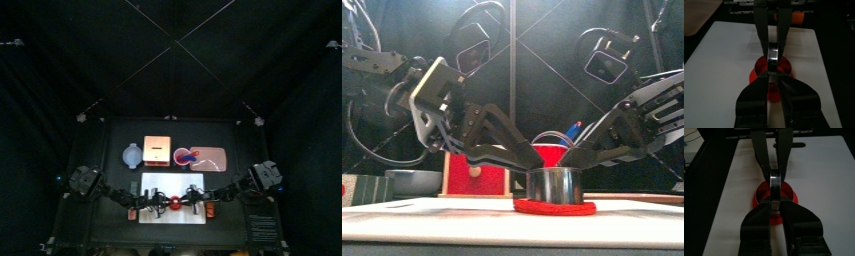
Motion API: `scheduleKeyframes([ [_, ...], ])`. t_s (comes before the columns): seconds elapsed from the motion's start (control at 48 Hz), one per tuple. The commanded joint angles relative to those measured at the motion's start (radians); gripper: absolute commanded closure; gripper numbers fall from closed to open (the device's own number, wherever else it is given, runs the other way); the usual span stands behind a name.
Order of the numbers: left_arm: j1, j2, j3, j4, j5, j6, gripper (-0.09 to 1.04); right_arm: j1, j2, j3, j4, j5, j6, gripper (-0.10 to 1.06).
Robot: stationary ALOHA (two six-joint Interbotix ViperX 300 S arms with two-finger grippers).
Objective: Get the cutter from the drawer then cut the dough then place the extra dough in the bowl
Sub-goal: Cut the dough
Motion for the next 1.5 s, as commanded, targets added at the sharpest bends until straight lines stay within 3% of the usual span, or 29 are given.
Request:
scheduleKeyframes([
  [0.021, -0.008, 0.014, -0.003, -0.003, 0.049, -0.011, 0.46, -0.025, 0.011, -0.006, 0.005, 0.014, 0.0, 0.63],
  [0.688, -0.023, 0.132, -0.066, -0.029, 0.158, -0.02, 0.46, -0.026, 0.072, 0.017, 0.002, 0.078, -0.002, 0.63],
  [1.271, -0.008, 0.106, -0.028, -0.14, 0.176, -0.011, 0.46, -0.026, 0.072, -0.005, -0.005, 0.094, -0.002, 0.63],
  [1.5, 0.009, 0.063, -0.026, -0.127, 0.15, -0.008, 0.4, -0.028, 0.067, -0.034, -0.048, 0.095, -0.003, 0.62],
])
